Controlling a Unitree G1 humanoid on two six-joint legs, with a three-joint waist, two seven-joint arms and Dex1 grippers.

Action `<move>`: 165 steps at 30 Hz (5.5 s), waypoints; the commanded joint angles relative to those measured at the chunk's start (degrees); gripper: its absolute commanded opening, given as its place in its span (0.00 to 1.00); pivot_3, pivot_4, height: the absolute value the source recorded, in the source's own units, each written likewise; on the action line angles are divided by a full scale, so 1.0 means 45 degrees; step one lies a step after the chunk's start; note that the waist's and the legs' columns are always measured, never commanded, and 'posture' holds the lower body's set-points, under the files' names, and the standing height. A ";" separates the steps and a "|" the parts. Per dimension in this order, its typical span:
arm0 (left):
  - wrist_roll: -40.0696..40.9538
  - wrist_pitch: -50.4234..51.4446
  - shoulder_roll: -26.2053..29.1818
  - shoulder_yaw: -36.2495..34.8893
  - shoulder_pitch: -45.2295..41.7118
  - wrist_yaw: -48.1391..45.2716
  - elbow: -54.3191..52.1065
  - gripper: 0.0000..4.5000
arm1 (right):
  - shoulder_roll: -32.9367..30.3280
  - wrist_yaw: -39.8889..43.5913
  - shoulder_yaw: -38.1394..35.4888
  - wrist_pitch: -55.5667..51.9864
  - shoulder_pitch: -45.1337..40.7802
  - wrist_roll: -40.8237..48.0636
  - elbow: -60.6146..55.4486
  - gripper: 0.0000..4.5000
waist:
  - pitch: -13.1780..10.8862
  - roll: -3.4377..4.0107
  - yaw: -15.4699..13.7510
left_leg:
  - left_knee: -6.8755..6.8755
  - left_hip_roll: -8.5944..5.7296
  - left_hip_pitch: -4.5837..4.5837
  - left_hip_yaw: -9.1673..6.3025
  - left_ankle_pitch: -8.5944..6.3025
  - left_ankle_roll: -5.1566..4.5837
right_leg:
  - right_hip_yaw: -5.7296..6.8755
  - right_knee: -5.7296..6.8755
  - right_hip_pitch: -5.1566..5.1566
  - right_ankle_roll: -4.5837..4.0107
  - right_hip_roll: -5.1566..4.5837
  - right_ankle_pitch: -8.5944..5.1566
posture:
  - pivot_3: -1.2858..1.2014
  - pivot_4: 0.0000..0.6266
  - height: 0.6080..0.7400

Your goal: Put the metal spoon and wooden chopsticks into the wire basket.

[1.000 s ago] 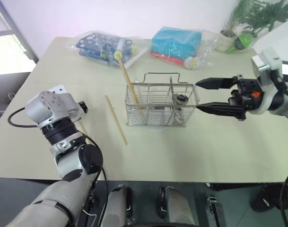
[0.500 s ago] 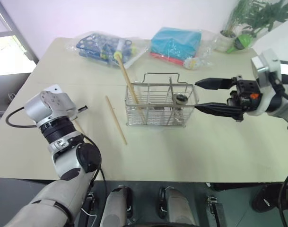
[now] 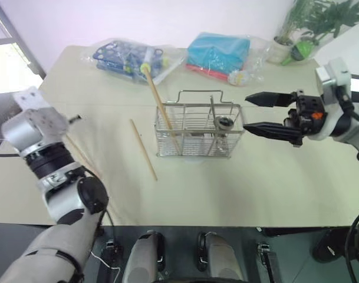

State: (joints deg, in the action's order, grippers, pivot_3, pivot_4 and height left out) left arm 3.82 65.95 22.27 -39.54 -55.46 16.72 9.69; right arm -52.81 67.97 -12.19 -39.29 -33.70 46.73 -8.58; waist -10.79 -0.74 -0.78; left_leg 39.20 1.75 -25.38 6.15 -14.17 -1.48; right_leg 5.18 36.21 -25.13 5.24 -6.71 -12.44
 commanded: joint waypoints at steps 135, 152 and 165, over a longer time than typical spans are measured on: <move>0.8816 -0.3154 -0.1375 0.6394 -0.0913 -0.7184 -0.4768 0.01 | -0.0615 -0.0889 -0.2206 -0.0536 0.1147 0.0549 -0.0257 0.91 | 0.0014 0.0004 -0.0297 | 0.0027 0.0002 0.0028 0.0005 -0.0007 -0.0037 | 0.0005 -0.0020 0.0055 0.0003 0.0036 0.0025 | 0.52 0.24 0.81; 0.9164 -0.4165 -0.1792 0.6092 0.0510 -0.7462 -0.5189 0.99 | -0.0597 -0.1110 -0.2031 -0.0301 0.0959 0.0457 0.0110 0.91 | 0.0013 0.0002 -0.0302 | 0.0034 0.0003 0.0019 -0.0010 -0.0036 -0.0089 | 0.0005 -0.0025 0.0055 -0.0001 0.0035 0.0024 | 0.52 0.24 0.81; 0.9336 -0.4183 1.0498 0.5006 0.4432 -1.8813 -0.5089 0.99 | -0.1979 0.1550 -0.1443 0.1036 0.0949 -0.1252 0.3291 0.91 | 0.0008 0.0031 0.0002 | 0.0006 0.0016 0.0006 0.0022 -0.0016 -0.0042 | 0.0000 -0.0030 0.0006 -0.0046 0.0045 -0.0013 | 0.52 0.24 0.81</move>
State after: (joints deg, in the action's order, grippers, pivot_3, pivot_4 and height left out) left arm 47.24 49.50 66.96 -15.28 -36.31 -63.19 -12.53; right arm -59.78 72.89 -17.82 -36.15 -28.76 41.86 4.80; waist -10.75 -0.60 -0.77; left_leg 39.23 1.82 -25.36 6.23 -14.30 -1.75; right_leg 5.18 36.05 -25.11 5.01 -6.53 -12.51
